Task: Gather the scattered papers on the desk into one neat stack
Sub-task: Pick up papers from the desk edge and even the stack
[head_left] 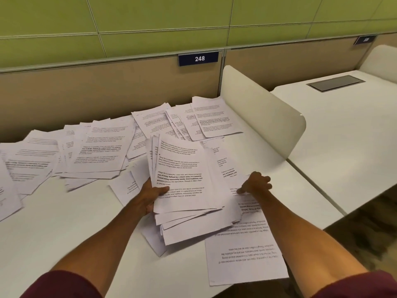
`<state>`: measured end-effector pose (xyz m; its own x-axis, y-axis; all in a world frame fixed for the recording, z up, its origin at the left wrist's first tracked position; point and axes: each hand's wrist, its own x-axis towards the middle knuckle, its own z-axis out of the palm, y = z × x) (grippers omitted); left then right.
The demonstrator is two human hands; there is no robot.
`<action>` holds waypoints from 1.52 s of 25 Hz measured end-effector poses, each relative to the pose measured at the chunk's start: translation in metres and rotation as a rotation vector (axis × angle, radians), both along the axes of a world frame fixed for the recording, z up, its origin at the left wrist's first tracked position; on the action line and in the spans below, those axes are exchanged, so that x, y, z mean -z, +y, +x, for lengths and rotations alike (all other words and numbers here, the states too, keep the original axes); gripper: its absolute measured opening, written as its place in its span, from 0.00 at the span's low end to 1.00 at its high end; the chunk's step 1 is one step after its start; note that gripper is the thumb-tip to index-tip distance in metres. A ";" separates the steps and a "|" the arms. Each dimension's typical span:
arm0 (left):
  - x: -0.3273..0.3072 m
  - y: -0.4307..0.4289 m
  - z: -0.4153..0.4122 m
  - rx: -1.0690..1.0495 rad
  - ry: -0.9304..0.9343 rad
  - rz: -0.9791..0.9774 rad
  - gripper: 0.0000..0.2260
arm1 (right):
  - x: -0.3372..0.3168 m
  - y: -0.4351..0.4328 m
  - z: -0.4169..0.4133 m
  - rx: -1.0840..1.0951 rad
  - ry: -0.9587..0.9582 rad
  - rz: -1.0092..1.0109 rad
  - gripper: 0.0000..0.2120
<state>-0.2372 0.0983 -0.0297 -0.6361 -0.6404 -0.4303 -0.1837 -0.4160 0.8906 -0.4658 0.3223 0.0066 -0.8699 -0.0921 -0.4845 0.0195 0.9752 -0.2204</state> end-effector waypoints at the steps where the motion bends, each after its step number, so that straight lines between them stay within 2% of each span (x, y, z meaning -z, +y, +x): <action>1: 0.000 0.000 0.001 0.003 0.002 0.002 0.26 | 0.000 -0.004 0.001 -0.030 0.017 -0.032 0.38; 5: -0.003 -0.002 0.011 0.019 -0.021 0.003 0.25 | 0.000 -0.015 0.003 -0.063 0.012 -0.146 0.37; 9: -0.001 -0.009 0.023 0.021 -0.053 -0.005 0.26 | 0.001 -0.025 0.014 -0.085 0.022 -0.079 0.38; 14: -0.005 -0.015 0.038 -0.011 -0.016 -0.021 0.25 | 0.003 -0.024 0.019 -0.073 -0.018 -0.391 0.29; 17: -0.006 -0.028 0.052 -0.065 0.009 -0.030 0.25 | -0.003 -0.015 0.017 -0.103 0.073 -0.687 0.14; 19: -0.006 -0.040 0.062 -0.094 0.002 -0.047 0.26 | -0.014 -0.008 0.011 -0.145 0.109 -0.825 0.09; 21: -0.007 -0.049 0.070 -0.102 -0.022 -0.050 0.26 | -0.026 -0.005 0.000 -0.153 0.145 -0.873 0.09; 24: -0.008 -0.054 0.079 -0.097 -0.057 -0.040 0.26 | -0.044 -0.006 -0.018 -0.073 0.152 -0.979 0.16; 26: -0.006 -0.054 0.082 -0.099 -0.069 -0.018 0.26 | -0.055 -0.007 -0.029 -0.011 0.155 -1.008 0.20; 29: -0.004 -0.048 0.081 -0.113 -0.079 0.019 0.26 | -0.063 -0.010 -0.042 0.014 0.096 -1.055 0.20; 31: -0.004 -0.043 0.078 -0.098 -0.083 0.028 0.26 | -0.065 -0.015 -0.043 -0.004 0.087 -0.998 0.20; 34: -0.006 -0.035 0.071 -0.041 -0.086 0.043 0.26 | -0.062 -0.026 -0.028 -0.061 0.080 -0.944 0.14; 36: -0.007 -0.029 0.066 -0.003 -0.093 0.049 0.25 | -0.051 -0.034 -0.010 -0.120 0.006 -0.950 0.08; 38: -0.008 -0.023 0.059 -0.005 -0.051 0.113 0.21 | -0.035 -0.044 0.013 -0.157 -0.077 -0.934 0.07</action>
